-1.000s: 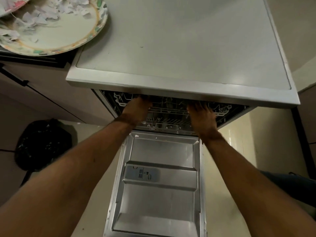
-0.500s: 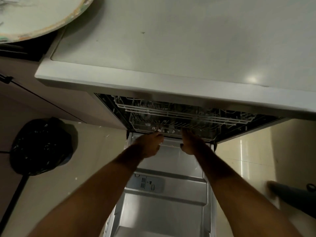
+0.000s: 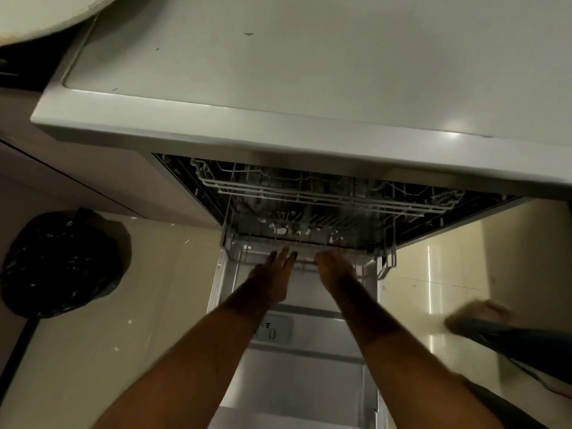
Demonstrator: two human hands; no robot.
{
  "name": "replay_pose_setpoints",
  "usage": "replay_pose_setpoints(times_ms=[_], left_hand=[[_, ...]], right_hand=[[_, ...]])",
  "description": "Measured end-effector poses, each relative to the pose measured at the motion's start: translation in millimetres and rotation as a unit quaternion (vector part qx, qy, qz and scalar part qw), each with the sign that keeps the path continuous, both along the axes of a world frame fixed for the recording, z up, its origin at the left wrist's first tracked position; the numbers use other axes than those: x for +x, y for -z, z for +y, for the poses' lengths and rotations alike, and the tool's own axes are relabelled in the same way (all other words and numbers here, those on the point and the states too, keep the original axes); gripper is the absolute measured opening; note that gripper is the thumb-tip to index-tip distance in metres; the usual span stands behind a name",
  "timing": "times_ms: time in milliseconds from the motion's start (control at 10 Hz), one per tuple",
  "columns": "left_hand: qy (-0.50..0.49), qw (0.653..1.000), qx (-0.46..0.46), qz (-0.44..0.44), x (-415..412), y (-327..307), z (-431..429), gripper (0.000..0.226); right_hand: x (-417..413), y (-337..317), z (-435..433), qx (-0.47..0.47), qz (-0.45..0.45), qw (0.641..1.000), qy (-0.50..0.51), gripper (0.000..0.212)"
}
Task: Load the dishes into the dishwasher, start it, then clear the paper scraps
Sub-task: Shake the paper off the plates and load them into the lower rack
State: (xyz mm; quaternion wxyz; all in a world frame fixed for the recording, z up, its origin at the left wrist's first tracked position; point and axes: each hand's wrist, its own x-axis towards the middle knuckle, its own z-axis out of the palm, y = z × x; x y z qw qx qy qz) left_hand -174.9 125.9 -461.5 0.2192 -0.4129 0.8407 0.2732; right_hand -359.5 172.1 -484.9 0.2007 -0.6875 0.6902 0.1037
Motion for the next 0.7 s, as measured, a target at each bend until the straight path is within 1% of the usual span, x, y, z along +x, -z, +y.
replay_pose_setpoints(times_ms=[100,200,300,400,500,600,700], left_hand=[[0.052,0.996,0.046,-0.063,10,-1,36,0.089],[0.120,0.984,0.081,-0.104,16,5,64,0.076],[0.185,0.977,0.059,-0.090,22,-3,91,0.056],[0.184,0.977,0.067,-0.080,29,0,106,0.061],[0.198,0.967,0.115,-0.113,39,-1,124,0.058],[0.169,0.968,0.126,-0.134,42,-4,134,0.057],[0.194,0.961,0.104,-0.165,51,-5,157,0.063]], right_hand=[[20,9,43,0.060,-0.002,0.997,-0.058,0.025],[33,8,75,0.071,-0.029,0.997,0.016,0.024],[50,10,123,0.033,-0.062,0.992,0.109,0.014],[59,11,143,0.024,-0.055,0.994,0.089,0.016],[74,-13,162,0.087,-0.061,0.988,0.109,0.028],[84,-13,173,0.107,-0.036,0.988,0.108,0.030],[98,-15,195,0.119,-0.022,0.985,0.119,0.030]])
